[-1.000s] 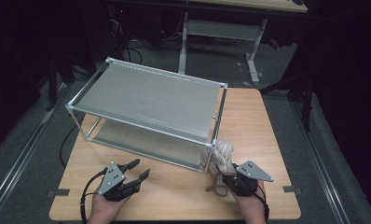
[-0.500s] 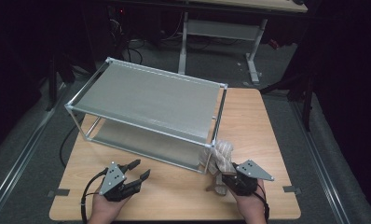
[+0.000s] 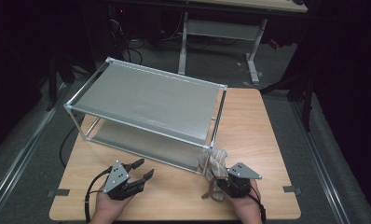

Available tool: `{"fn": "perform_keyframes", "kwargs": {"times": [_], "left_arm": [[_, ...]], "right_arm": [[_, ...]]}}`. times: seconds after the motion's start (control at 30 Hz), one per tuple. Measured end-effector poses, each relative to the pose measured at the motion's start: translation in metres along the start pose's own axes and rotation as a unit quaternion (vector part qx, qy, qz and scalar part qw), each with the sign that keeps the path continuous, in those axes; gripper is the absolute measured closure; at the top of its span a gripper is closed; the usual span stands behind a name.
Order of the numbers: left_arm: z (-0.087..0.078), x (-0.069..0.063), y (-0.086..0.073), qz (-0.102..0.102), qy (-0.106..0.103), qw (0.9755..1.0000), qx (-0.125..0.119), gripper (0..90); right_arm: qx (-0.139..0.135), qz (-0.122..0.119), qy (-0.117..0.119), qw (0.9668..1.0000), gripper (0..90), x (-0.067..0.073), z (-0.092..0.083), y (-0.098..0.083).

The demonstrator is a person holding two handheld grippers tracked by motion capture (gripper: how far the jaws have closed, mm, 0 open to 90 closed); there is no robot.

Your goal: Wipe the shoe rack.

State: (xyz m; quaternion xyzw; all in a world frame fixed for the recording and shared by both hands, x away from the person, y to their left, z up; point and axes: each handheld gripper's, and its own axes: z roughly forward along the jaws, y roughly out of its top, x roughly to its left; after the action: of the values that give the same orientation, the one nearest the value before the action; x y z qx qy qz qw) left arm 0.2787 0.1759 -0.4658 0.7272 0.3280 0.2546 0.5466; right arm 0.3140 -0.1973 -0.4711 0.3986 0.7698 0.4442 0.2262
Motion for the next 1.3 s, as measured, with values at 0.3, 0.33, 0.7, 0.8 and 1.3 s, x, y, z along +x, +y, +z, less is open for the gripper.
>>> {"fn": "perform_keyframes", "kwargs": {"times": [0.3, 0.33, 0.7, 0.8, 1.3], "left_arm": [[0.002, -0.001, 0.0, 0.003, -0.003, 1.0, 0.003, 47.0], [0.002, -0.001, 0.0, 0.002, -0.003, 1.0, 0.003, 47.0], [0.001, -0.002, 0.0, 0.002, -0.002, 1.0, 0.002, 47.0], [0.0, -0.001, 0.0, -0.001, -0.002, 1.0, 0.0, 47.0], [-0.008, -0.013, 0.036, 0.006, 0.018, 0.9988, -0.045, 41.4]], "right_arm": [[-0.056, 0.001, 0.004, 0.9984, 66.9, 0.004, -0.023, 0.016], [-0.074, -0.001, 0.005, 0.9972, 66.9, 0.005, -0.03, 0.02], [-0.077, 0.005, 0.015, 0.9969, 67.1, 0.005, -0.029, 0.02], [-0.05, -0.003, 0.015, 0.9986, 67.2, 0.007, -0.02, 0.014], [0.047, -0.004, 0.027, 0.9985, 67.0, 0.006, 0.005, -0.006]]}}
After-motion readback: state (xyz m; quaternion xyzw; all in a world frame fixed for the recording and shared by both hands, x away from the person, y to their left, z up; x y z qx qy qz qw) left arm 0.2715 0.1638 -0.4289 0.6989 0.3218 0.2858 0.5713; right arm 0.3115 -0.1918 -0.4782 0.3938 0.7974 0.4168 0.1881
